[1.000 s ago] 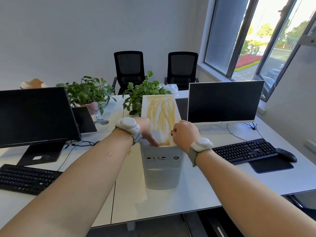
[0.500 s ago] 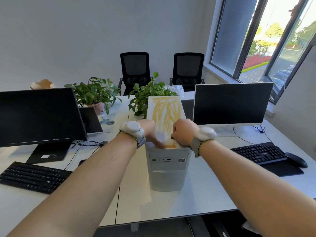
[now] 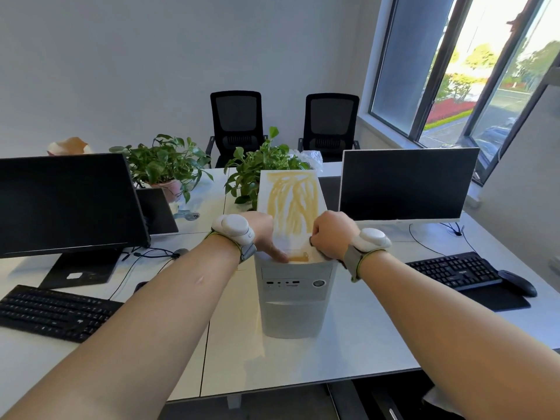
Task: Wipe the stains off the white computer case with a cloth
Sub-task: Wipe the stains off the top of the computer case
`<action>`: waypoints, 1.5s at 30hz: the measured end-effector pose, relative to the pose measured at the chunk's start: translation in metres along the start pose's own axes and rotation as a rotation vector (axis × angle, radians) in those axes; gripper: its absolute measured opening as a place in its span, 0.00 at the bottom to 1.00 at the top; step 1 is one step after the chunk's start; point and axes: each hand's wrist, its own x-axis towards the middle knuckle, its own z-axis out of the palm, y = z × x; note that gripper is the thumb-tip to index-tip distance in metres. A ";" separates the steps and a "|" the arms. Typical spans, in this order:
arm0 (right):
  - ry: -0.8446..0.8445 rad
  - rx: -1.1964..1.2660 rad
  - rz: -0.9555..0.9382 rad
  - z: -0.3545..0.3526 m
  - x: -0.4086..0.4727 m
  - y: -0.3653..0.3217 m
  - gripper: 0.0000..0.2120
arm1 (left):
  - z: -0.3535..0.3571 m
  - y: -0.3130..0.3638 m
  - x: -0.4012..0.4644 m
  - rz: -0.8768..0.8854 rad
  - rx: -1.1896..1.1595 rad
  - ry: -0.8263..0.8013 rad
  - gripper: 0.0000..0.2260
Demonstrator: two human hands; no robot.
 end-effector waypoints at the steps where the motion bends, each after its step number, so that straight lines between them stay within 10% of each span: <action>1: 0.007 -0.027 0.031 0.000 0.000 -0.004 0.08 | 0.001 0.000 -0.001 0.003 0.012 -0.002 0.33; 21: 0.035 -0.044 -0.005 0.011 -0.011 -0.030 0.07 | 0.029 -0.011 -0.008 0.010 -0.032 0.079 0.33; 30: -0.077 0.925 0.124 -0.020 -0.017 0.005 0.15 | 0.039 -0.019 0.004 0.032 -0.072 0.021 0.38; 34: 0.024 0.141 0.123 -0.015 -0.022 0.018 0.18 | 0.042 -0.020 0.006 0.039 -0.093 0.019 0.37; 38: 0.254 0.052 0.047 0.009 -0.026 0.019 0.04 | 0.043 -0.020 0.008 0.026 -0.086 0.018 0.38; 45: 0.190 -0.014 -0.041 0.028 -0.025 -0.001 0.12 | 0.043 -0.021 0.008 0.044 -0.075 0.006 0.38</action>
